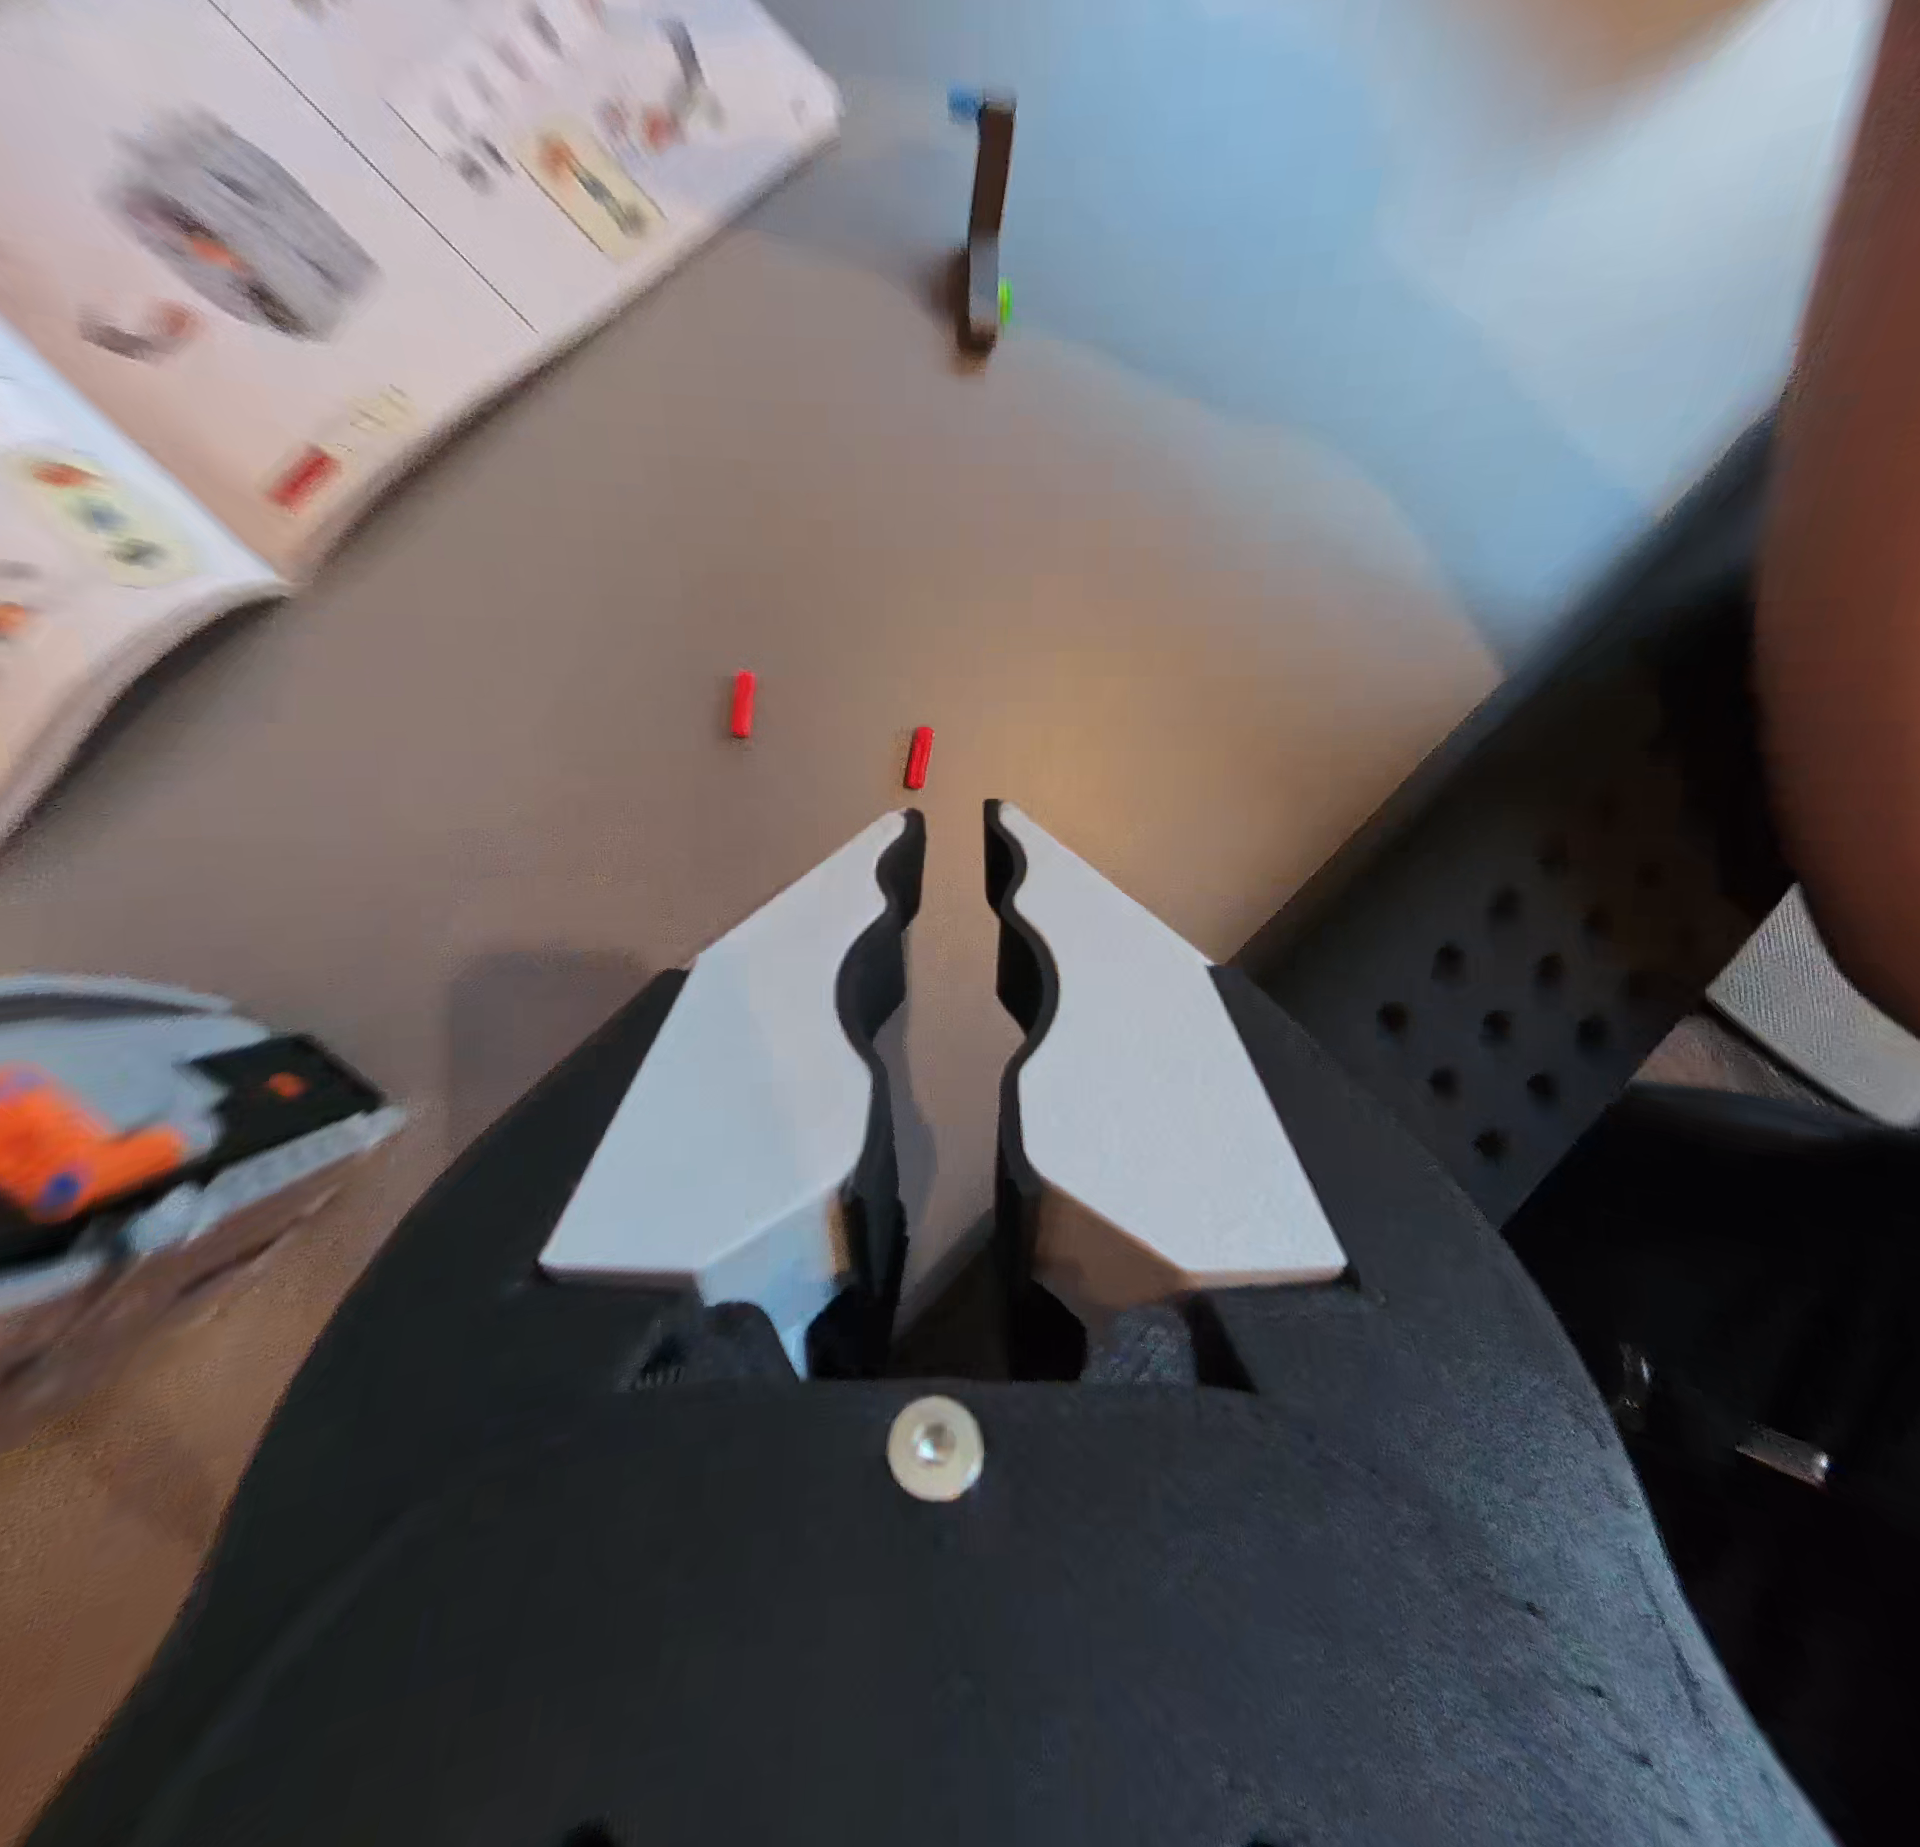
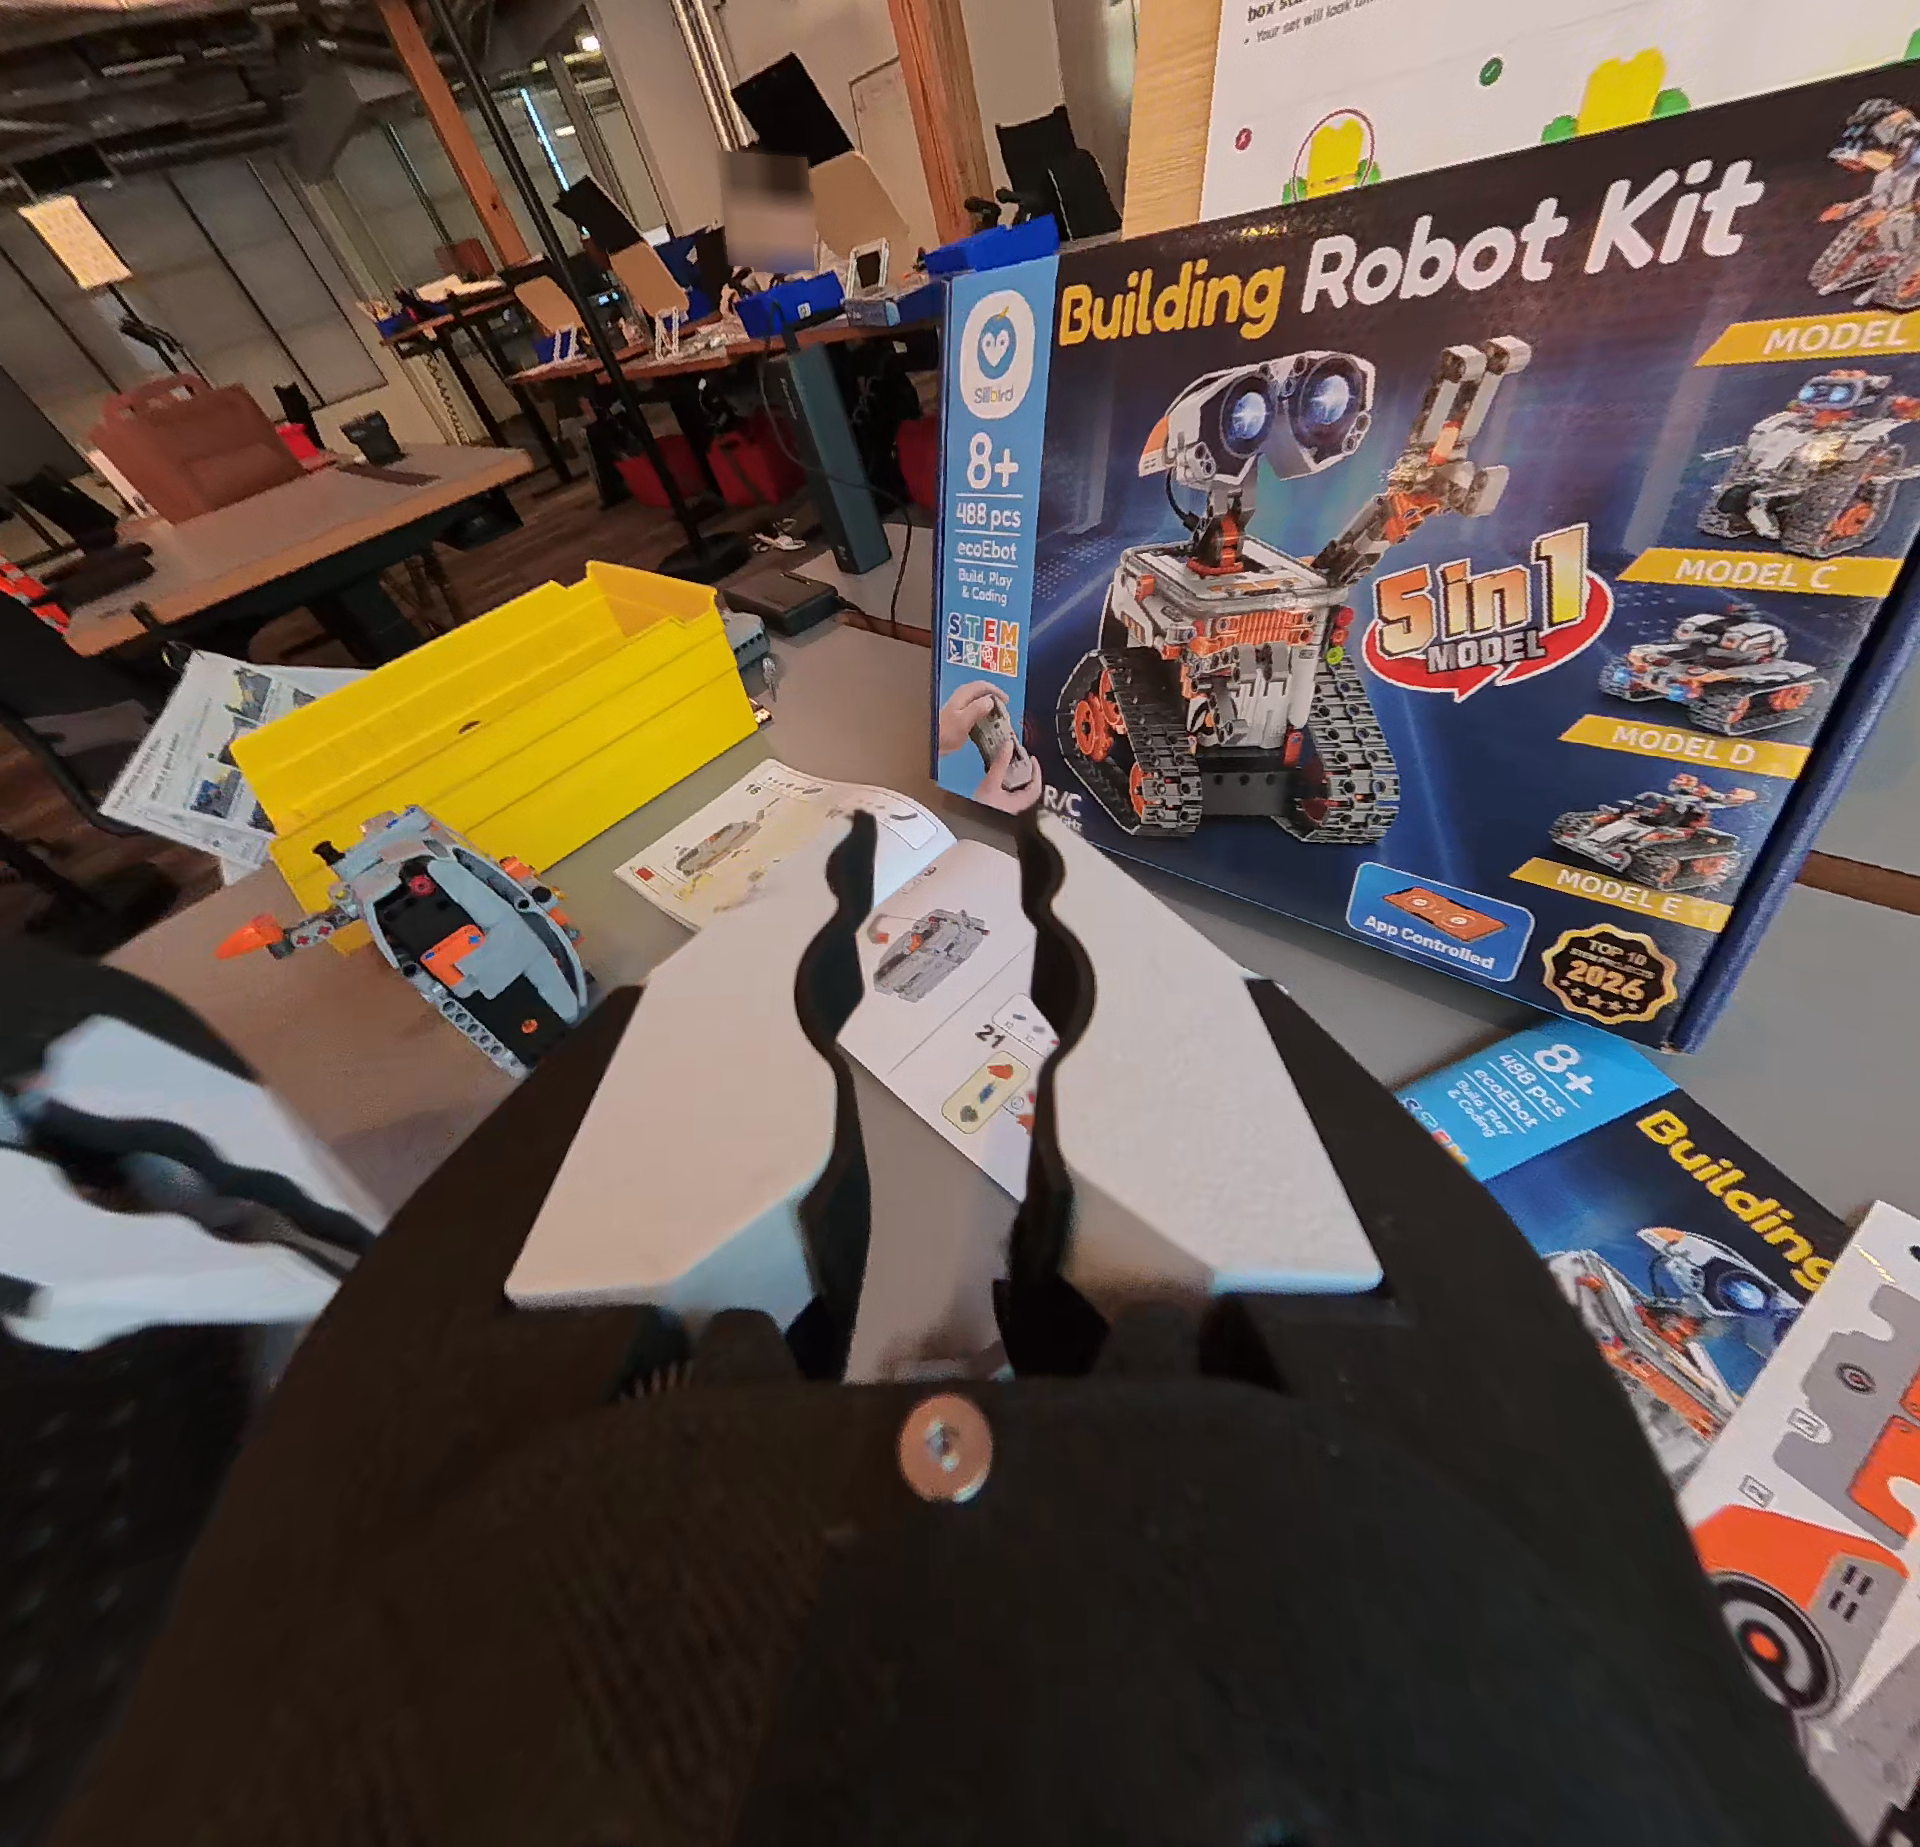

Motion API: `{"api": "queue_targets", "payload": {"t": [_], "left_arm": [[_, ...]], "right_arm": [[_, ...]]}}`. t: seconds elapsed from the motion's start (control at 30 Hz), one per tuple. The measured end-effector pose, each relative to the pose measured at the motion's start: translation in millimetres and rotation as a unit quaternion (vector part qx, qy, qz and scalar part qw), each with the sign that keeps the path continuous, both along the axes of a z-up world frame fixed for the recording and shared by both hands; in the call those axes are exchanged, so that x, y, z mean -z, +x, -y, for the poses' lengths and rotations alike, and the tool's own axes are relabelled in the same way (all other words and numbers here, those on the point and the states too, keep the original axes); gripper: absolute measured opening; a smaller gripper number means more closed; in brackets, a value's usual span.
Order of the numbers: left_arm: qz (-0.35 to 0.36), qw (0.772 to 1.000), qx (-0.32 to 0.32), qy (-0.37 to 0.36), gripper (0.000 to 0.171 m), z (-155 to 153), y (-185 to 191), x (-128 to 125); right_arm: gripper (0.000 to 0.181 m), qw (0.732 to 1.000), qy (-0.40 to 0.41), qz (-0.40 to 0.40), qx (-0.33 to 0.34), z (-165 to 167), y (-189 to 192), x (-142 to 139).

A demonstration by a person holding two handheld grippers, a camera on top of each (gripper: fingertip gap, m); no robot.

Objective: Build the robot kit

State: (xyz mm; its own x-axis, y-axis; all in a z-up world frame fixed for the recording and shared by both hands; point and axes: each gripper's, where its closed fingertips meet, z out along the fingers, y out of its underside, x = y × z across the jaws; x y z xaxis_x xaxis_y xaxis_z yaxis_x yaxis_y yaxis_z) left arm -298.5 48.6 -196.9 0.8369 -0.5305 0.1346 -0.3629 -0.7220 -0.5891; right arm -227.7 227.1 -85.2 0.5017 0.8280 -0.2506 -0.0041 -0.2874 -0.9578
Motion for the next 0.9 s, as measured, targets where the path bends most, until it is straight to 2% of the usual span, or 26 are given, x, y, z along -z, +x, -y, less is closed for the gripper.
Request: {"api": "queue_targets", "payload": {"t": [0.1, 0.17, 0.3, 0.4, 0.43, 0.5, 0.6, 0.7, 0.8, 0.83, 0.9], "left_arm": [[0.025, 0.987, -0.027, 0.158, 0.008, 14, -14, -53], [0.016, 0.966, -0.044, 0.254, 0.019, 27, -28, -86], [-0.031, 0.904, -0.12, 0.408, 0.036, 49, -71, -135], [-0.058, 0.864, -0.154, 0.476, 0.03, 57, -98, -151], [-0.061, 0.863, -0.163, 0.475, 0.032, 57, -105, -148], [-0.036, 0.879, -0.18, 0.44, 0.039, 53, -115, -137], [0.009, 0.9, -0.165, 0.403, 0.056, 50, -117, -125], [-0.013, 0.896, -0.155, 0.416, 0.066, 45, -129, -124], [-0.017, 0.905, -0.146, 0.399, 0.089, 34, -134, -113], [-0.009, 0.91, -0.142, 0.389, 0.093, 31, -133, -110], [0.016, 0.912, -0.13, 0.389, 0.094, 26, -128, -113]], "right_arm": [[0.028, 1.0, 0.002, 0.008, -0.002, -1, 1, 2], [0.027, 1.0, 0.013, 0.006, -0.005, -3, 1, 1], [0.027, 0.997, 0.083, -0.001, 0.002, -8, 5, -13], [0.025, 0.98, 0.181, -0.001, 0.077, -17, 23, -37], [0.025, 0.971, 0.22, -0.006, 0.091, -15, 27, -48], [0.033, 0.955, 0.28, -0.007, 0.096, -6, 30, -66], [0.062, 0.941, 0.322, -0.001, 0.102, 1, 30, -75], [0.083, 0.928, 0.353, -0.019, 0.114, 6, 30, -80], [0.085, 0.922, 0.378, -0.019, 0.083, 18, 19, -76], [0.085, 0.921, 0.38, -0.012, 0.082, 20, 17, -74], [0.072, 0.914, 0.395, 0.0, 0.092, 26, 17, -74]]}}
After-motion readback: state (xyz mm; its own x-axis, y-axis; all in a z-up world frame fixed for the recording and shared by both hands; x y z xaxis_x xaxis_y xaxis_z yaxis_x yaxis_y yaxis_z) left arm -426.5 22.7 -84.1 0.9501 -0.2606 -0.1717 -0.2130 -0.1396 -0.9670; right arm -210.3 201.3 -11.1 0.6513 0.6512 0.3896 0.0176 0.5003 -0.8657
